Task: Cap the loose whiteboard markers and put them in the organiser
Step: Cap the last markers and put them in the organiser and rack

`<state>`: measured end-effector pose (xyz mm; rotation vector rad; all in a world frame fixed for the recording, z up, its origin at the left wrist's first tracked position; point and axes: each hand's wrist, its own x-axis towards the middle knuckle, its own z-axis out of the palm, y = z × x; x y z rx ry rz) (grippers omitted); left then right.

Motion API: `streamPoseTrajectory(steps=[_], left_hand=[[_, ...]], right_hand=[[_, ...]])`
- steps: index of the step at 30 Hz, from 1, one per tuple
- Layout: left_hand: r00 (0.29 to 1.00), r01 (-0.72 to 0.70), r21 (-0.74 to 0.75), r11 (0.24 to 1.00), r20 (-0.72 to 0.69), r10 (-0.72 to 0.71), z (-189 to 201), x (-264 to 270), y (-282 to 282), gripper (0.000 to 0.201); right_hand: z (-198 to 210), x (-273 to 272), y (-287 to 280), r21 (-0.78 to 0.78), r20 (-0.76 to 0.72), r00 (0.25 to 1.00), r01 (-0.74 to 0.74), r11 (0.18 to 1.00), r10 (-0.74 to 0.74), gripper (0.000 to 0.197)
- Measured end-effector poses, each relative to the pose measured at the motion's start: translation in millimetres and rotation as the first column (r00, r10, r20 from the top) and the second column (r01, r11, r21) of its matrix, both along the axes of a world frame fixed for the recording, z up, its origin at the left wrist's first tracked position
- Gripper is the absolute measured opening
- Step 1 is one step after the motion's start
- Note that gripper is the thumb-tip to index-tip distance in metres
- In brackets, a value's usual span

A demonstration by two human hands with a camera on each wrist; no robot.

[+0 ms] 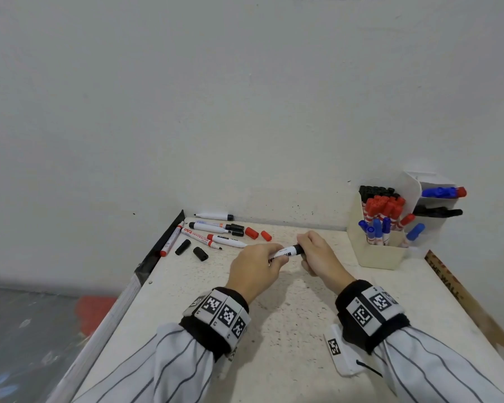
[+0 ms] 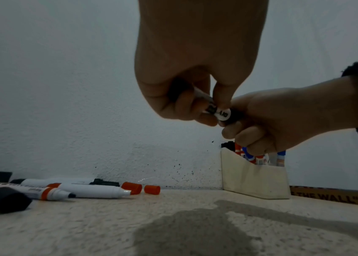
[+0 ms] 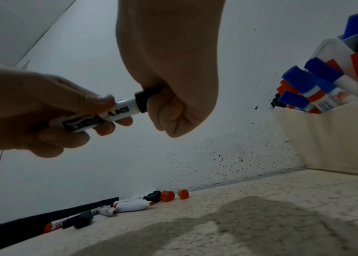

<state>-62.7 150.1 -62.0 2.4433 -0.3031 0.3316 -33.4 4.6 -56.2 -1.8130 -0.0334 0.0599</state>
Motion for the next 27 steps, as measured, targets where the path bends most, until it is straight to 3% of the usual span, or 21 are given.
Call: streamPoseTrajectory(steps=[4, 9, 10, 13, 15, 18, 20, 22, 24, 27], left_hand=[[0.995, 0.064, -0.028, 0.998, -0.079, -0.066, 2.3, -1.3, -3.7, 0.03], [0.941, 0.052, -0.325, 0.944, -0.3, -0.156, 12.4, -2.2, -5.5, 0.039], [0.945, 0.047, -0.294, 0.955, -0.297, -0.138, 13.9, -3.3, -6.7, 0.038], [0.988, 0.01, 0.002, 1.0, -0.156, -0.01, 14.9, -7.8, -10.4, 0.032], [0.994, -0.001, 0.056, 0.998, -0.111, 0.007, 14.9, -9.8, -11.9, 0.036], [0.978, 0.036, -0.133, 0.99, -0.199, -0.062, 15.2, -8.2, -10.8, 0.036], [0.941, 0.033, -0.337, 0.941, -0.306, -0.142, 18.6, -9.5, -10.0, 0.036], [0.893, -0.002, -0.443, 0.897, -0.405, -0.198, 22.7, -11.7, -9.8, 0.036], [0.909, 0.003, -0.384, 0.923, -0.383, -0.162, 23.5, -12.1, -12.4, 0.034], [0.979, -0.005, -0.051, 0.999, -0.201, -0.005, 19.6, -12.5, -17.0, 0.033]], right_hand=[[-2.5, -3.2, -2.1, 0.011, 0.04, 0.999, 0.002, 1.0, -0.002, 0.024], [-4.1, -9.8, -3.1, 0.032, 0.118, 0.993, -0.007, 0.999, 0.003, 0.025], [-4.5, -9.0, -3.4, 0.013, 0.117, 0.993, 0.003, 1.0, -0.004, 0.025], [-3.6, -6.0, -4.0, 0.009, 0.065, 0.998, 0.026, 1.0, -0.027, 0.025], [-2.0, -6.0, -3.7, 0.01, 0.043, 0.999, 0.02, 1.0, -0.02, 0.025], [1.7, -8.3, -3.7, -0.013, 0.076, 0.997, 0.001, 1.0, 0.0, 0.025], [3.8, -9.9, -4.8, -0.035, 0.122, 0.992, -0.023, 0.999, 0.027, 0.026], [4.9, -11.3, -6.2, -0.056, 0.152, 0.987, -0.044, 0.997, 0.052, 0.026], [4.4, -11.6, -7.8, -0.054, 0.148, 0.988, -0.044, 0.998, 0.051, 0.026], [4.3, -10.9, -9.2, -0.026, 0.082, 0.996, -0.025, 0.999, 0.027, 0.025]])
